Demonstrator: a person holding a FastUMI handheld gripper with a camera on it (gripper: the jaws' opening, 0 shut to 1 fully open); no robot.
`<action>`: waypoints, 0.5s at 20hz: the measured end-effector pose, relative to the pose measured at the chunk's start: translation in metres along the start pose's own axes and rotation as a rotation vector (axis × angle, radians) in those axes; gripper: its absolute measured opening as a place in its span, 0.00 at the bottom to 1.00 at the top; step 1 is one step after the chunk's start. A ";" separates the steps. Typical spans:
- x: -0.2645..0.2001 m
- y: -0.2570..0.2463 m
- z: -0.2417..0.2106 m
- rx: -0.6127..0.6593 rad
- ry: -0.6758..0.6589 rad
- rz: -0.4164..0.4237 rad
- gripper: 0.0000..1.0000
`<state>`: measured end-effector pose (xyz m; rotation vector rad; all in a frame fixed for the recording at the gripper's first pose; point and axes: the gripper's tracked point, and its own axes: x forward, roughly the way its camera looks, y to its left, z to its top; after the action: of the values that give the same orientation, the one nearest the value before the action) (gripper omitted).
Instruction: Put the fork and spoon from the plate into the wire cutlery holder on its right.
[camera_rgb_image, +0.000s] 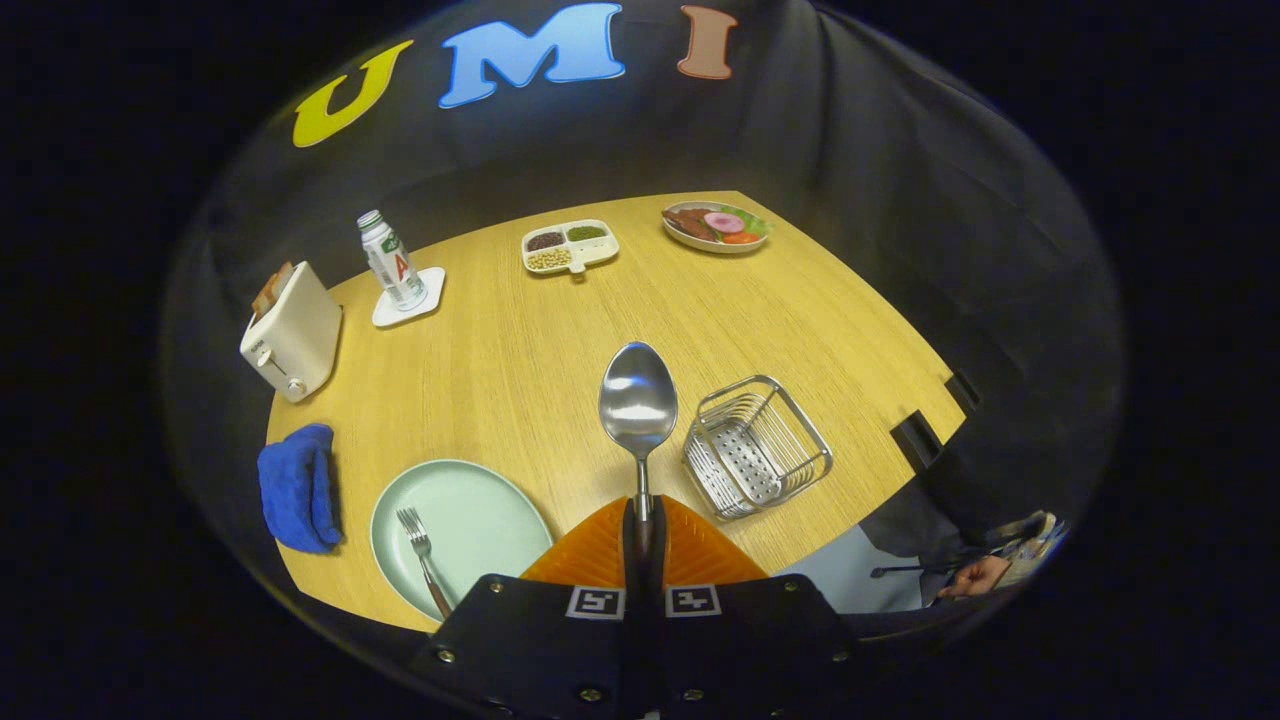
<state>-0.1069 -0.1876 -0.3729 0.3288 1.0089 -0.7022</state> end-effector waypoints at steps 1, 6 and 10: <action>0.000 -0.008 0.000 0.019 0.004 -0.009 0.01; 0.007 -0.031 -0.004 0.102 0.037 -0.030 0.01; 0.014 -0.048 -0.012 0.121 0.080 -0.038 0.01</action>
<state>-0.1417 -0.2218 -0.3880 0.4471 1.0527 -0.7917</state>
